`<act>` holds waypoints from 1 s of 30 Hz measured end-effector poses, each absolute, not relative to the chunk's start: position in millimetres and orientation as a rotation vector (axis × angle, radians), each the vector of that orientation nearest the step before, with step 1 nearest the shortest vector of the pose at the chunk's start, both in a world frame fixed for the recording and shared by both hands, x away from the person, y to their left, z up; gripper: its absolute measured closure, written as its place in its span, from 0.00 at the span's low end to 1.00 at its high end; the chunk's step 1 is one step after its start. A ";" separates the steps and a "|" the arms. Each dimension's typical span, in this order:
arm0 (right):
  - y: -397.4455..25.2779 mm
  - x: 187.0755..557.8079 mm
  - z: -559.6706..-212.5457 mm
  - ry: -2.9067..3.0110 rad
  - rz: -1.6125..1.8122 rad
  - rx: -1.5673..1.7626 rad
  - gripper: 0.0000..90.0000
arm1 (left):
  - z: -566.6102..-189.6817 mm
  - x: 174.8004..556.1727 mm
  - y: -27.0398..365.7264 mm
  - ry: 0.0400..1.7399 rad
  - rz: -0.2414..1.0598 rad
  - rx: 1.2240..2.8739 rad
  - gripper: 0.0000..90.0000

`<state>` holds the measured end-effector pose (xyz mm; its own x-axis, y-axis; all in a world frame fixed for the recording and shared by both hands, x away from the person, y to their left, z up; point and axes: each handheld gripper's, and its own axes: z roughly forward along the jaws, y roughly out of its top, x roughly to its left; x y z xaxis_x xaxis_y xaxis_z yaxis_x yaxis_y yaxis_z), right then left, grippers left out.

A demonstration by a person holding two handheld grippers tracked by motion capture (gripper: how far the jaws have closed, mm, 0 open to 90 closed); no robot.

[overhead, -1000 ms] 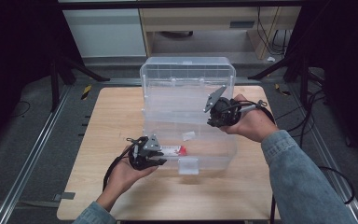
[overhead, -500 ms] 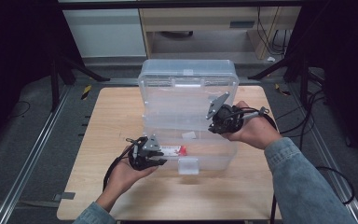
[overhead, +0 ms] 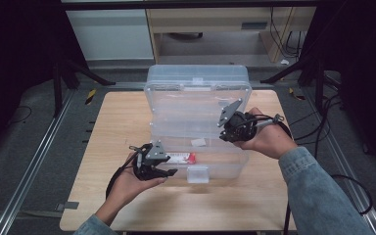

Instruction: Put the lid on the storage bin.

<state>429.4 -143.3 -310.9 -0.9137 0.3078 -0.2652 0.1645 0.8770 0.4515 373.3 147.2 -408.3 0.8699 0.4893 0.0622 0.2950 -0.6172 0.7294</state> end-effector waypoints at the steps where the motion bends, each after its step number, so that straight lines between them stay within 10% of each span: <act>1: -143.4 429.3 -311.0 2.715 0.613 0.353 0.93 | -404.4 371.1 149.3 0.578 0.339 2.260 0.43; 9: -144.0 426.2 -312.5 2.703 0.614 0.354 0.93 | -374.9 361.6 171.9 0.655 0.293 2.109 0.37; 30: -146.1 420.8 -316.6 2.691 0.632 0.356 0.92 | -320.9 403.9 235.9 0.779 0.427 1.989 0.62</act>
